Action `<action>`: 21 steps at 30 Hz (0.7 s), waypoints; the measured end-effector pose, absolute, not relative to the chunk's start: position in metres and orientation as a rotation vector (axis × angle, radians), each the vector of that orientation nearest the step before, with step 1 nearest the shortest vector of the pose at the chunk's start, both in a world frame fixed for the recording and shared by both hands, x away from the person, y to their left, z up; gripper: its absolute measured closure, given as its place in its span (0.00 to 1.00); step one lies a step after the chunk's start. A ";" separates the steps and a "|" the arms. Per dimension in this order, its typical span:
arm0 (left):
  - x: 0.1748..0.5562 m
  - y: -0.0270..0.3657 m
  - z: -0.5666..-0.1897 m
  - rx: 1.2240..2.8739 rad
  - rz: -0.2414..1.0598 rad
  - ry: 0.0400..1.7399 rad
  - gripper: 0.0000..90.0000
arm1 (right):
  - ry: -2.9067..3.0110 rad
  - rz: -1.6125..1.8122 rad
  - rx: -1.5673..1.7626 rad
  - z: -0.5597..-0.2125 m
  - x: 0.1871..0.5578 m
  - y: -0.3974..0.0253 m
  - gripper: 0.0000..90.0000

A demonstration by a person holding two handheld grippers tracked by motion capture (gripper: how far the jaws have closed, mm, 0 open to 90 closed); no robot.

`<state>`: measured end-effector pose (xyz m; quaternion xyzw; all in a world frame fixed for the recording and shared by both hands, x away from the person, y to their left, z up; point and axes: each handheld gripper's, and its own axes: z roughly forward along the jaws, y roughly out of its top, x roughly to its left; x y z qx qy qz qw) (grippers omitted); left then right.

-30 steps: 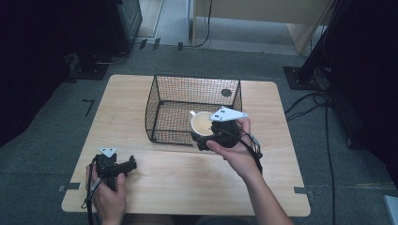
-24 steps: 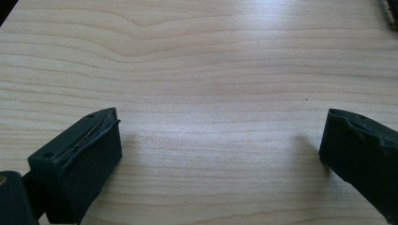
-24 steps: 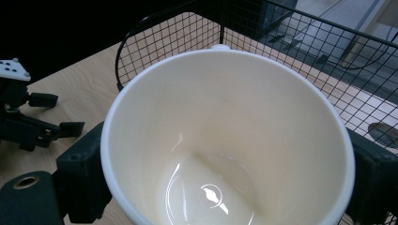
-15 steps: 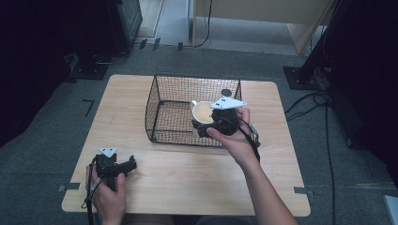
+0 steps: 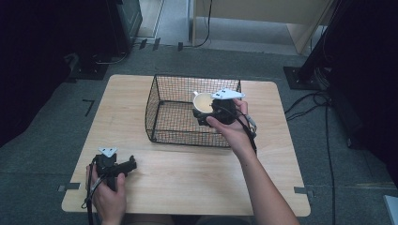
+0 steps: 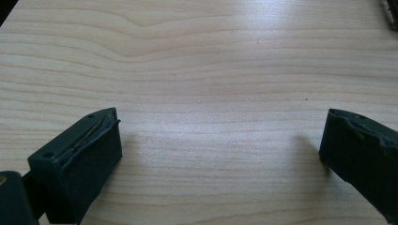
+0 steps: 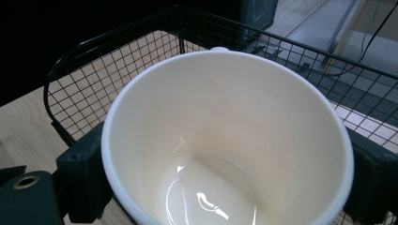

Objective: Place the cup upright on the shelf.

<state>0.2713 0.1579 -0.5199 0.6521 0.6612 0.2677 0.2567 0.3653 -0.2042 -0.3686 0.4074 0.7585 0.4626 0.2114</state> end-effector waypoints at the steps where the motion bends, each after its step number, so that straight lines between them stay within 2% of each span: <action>1: 0.271 0.158 -0.520 1.767 0.727 1.794 0.00 | 2.105 1.287 1.125 -0.369 0.367 -0.204 0.11; 21: 0.271 0.158 -0.520 1.773 0.724 1.794 0.00 | 2.180 1.259 1.031 -0.384 0.416 -0.194 0.11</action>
